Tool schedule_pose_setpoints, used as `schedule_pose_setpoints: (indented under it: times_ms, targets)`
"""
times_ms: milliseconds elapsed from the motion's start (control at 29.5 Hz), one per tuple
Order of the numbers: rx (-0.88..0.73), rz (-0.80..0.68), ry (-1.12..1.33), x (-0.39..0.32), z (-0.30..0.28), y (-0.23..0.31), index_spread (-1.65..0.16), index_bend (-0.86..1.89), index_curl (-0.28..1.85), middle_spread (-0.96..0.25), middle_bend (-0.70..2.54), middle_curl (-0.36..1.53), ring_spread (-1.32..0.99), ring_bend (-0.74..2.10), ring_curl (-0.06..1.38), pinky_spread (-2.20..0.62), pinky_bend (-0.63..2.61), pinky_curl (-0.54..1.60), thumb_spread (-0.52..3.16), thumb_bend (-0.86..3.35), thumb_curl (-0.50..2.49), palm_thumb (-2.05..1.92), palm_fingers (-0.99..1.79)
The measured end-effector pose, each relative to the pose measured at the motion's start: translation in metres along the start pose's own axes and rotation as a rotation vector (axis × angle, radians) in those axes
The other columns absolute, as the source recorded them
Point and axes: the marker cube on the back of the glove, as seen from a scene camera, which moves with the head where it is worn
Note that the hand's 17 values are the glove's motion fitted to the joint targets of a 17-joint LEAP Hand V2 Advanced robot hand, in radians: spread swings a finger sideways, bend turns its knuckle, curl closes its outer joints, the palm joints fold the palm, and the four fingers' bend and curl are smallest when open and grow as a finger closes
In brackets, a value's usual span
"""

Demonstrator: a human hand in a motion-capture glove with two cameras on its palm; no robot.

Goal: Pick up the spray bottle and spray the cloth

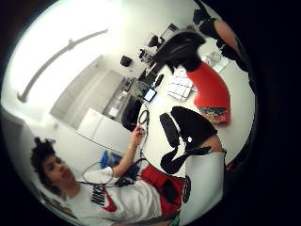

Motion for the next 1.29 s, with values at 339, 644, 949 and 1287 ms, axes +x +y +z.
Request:
schedule_pose_setpoints:
  times_ms: [339, 644, 949, 1287]
  targets:
    - [-0.117, 0.13, -0.248, 0.05, 0.058, -0.02, -0.32, 0.1, 0.22, -0.05, 0.28, 0.37, -0.02, 0.43, 0.35, 0.12, 0.43, 0.34, 1.06, 0.0, 0.3, 0.73, 0.76]
    - [-0.041, 0.081, -0.282, 0.045, 0.062, -0.025, -0.31, 0.08, 0.2, -0.1, 0.36, 0.4, -0.08, 0.48, 0.36, 0.11, 0.38, 0.33, 0.97, -0.02, 0.32, 0.74, 0.92]
    - [0.104, 0.107, -0.249, 0.057, 0.046, -0.018, -0.28, 0.13, 0.24, -0.12, 0.37, 0.43, -0.14, 0.53, 0.4, -0.1, 0.46, 0.37, 0.91, 0.02, 0.37, 0.9, 1.2]
    - [0.185, 0.164, -0.218, 0.075, 0.039, 0.003, -0.25, 0.14, 0.27, -0.13, 0.35, 0.44, -0.16, 0.55, 0.41, -0.17, 0.49, 0.38, 0.76, -0.02, 0.46, 0.95, 1.2]
